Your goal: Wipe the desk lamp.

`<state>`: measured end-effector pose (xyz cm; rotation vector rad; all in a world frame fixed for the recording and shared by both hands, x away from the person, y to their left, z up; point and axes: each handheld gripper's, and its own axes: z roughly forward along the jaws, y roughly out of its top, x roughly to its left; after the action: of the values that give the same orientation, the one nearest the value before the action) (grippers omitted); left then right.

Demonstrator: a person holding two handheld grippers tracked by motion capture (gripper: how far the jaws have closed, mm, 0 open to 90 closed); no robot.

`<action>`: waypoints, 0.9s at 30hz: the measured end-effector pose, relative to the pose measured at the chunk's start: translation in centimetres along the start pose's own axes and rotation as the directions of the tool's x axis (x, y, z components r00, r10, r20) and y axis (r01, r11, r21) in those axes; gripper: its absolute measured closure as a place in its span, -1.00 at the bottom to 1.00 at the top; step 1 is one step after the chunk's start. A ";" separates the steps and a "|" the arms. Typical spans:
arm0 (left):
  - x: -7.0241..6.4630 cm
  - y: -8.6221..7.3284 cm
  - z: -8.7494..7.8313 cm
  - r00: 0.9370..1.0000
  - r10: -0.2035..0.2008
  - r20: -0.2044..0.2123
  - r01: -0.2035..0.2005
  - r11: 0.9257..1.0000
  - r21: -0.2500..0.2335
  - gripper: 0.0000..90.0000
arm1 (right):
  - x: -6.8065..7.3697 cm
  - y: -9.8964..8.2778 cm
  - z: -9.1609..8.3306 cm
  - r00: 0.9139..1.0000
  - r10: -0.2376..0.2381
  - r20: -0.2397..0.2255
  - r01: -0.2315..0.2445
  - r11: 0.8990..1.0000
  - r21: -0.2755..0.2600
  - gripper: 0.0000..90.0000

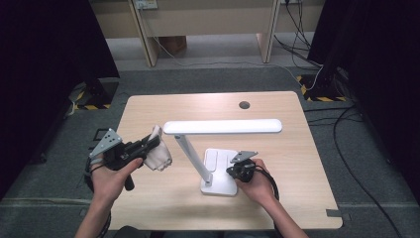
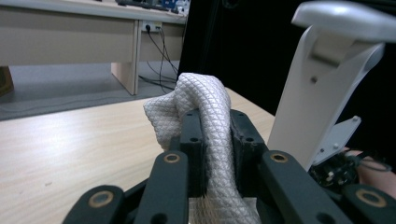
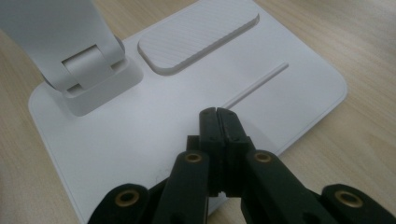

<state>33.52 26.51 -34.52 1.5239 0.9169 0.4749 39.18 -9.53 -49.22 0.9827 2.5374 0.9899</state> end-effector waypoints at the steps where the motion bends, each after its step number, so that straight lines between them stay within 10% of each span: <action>1: -0.1 0.2 -0.1 1.000 0.003 0.003 -0.003 1.000 -0.005 0.73 | 0.0 0.0 0.0 1.000 -0.001 0.000 0.001 1.000 0.000 1.00; 27: -1.2 4.6 -0.9 0.998 0.036 0.056 -0.029 0.994 -0.110 0.73 | 0.1 0.0 0.0 1.000 -0.011 0.005 0.011 1.000 0.002 1.00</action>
<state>33.37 26.36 -29.65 1.4480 0.8098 0.4941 39.09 -9.42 -49.21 0.9692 2.5371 0.9813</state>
